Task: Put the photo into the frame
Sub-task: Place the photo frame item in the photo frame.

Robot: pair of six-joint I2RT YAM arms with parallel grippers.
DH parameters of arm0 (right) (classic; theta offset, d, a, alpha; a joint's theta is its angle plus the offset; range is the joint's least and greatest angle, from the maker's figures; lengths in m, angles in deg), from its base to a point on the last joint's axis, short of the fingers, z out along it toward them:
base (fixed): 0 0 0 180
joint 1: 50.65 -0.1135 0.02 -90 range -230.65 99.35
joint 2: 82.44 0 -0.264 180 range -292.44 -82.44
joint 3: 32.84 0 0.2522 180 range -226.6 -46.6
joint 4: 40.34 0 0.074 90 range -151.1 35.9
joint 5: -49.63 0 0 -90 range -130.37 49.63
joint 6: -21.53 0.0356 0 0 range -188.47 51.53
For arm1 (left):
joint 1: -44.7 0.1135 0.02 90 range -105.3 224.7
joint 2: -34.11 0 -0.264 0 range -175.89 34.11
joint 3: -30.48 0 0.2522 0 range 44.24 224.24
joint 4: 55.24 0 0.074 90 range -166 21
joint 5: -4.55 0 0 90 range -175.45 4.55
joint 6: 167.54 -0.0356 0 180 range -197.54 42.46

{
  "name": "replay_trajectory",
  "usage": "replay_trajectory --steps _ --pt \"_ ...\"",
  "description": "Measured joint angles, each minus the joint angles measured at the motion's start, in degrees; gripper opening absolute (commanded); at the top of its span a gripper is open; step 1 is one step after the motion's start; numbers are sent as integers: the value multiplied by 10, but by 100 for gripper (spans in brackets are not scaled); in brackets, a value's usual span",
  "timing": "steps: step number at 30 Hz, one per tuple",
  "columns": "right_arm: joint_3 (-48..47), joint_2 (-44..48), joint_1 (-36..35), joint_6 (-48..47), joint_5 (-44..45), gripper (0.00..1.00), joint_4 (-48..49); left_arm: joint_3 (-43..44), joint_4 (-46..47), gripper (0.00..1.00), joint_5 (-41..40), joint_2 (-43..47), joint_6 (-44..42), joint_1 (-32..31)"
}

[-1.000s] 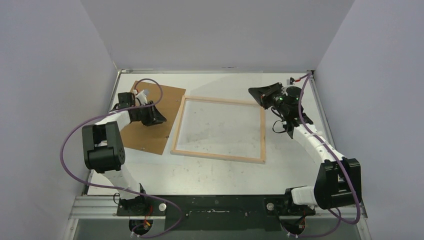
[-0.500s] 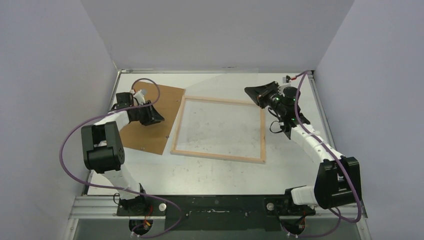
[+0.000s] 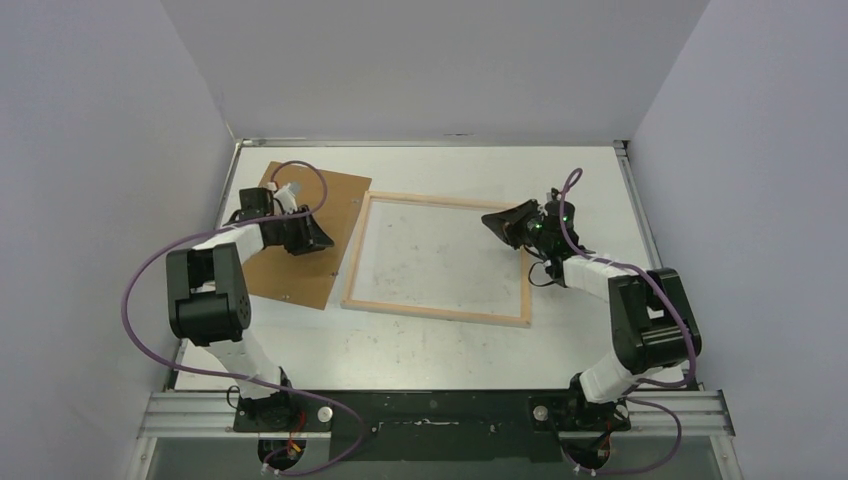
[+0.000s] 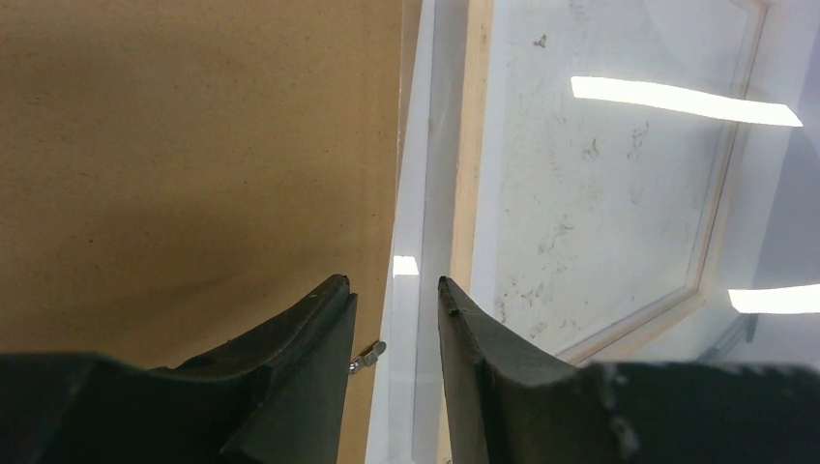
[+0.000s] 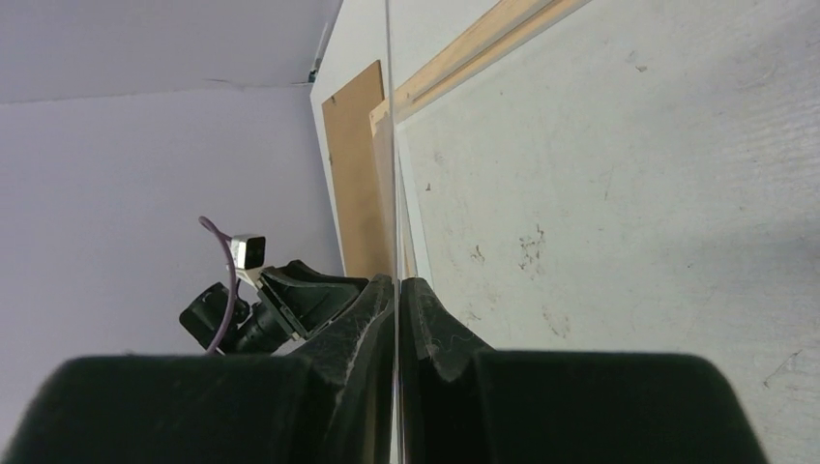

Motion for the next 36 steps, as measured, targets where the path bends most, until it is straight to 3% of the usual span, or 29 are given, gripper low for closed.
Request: replay_trajectory --steps 20,36 --pt "0 38 30 -112 28 5 -45 -2 3 40 -37 -2 -32 -101" --pt "0 24 54 -147 -17 5 -53 -2 3 39 -48 -2 -35 -108"
